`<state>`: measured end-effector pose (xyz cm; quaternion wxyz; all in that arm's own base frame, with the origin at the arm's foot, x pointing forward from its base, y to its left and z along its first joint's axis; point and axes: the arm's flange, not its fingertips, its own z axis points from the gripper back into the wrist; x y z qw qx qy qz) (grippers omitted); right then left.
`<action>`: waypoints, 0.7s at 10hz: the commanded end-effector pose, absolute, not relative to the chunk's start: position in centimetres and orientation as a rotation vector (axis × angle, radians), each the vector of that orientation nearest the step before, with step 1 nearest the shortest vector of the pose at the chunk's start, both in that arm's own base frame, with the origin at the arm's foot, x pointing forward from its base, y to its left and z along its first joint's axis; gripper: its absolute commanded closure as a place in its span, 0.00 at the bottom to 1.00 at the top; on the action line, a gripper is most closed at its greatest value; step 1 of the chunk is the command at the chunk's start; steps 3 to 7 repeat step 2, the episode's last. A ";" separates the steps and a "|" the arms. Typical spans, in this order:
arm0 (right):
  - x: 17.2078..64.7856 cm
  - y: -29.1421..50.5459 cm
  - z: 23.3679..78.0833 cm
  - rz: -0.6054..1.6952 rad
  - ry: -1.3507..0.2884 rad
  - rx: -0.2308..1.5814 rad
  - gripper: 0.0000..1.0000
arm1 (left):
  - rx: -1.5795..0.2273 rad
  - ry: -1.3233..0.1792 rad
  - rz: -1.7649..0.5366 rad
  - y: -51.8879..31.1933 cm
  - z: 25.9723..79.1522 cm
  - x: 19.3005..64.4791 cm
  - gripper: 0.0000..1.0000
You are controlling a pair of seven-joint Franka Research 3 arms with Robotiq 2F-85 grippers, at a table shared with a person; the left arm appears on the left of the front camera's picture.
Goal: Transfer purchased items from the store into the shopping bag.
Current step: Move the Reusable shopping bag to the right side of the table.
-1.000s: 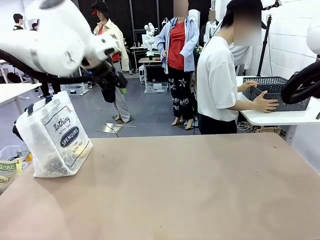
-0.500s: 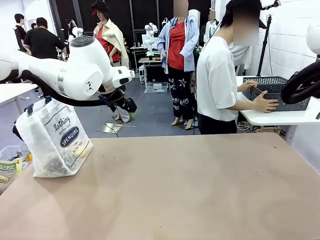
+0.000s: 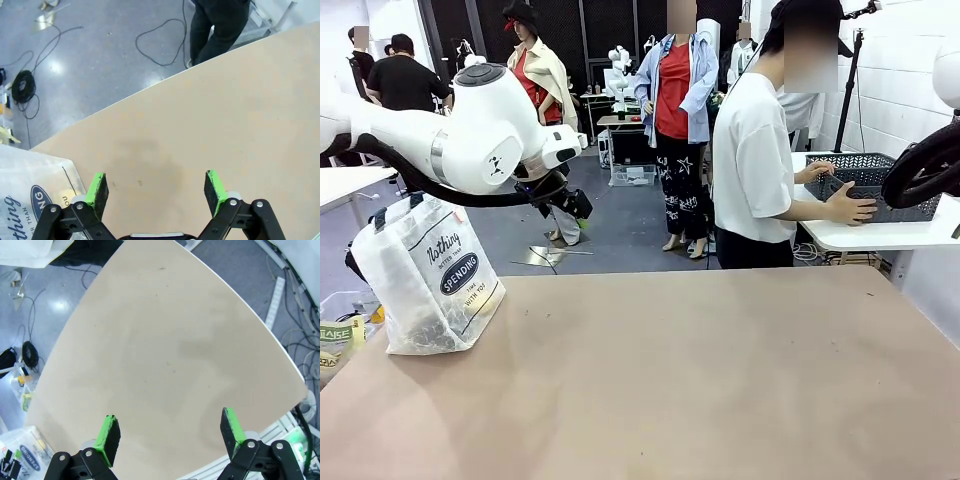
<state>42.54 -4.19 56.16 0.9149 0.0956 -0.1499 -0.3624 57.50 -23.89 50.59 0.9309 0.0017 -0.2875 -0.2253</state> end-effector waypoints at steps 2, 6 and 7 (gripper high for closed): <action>42.5 -4.4 56.2 -0.733 -0.304 0.178 0.00 | 0.006 -0.586 -0.461 -23.7 50.5 57.2 0.00; 42.5 -4.4 56.2 -0.733 -0.304 0.178 0.00 | 0.006 -0.586 -0.461 -23.7 50.5 57.2 0.00; 42.5 -4.4 56.2 -0.733 -0.304 0.178 0.00 | 0.006 -0.586 -0.461 -23.7 50.5 57.2 0.00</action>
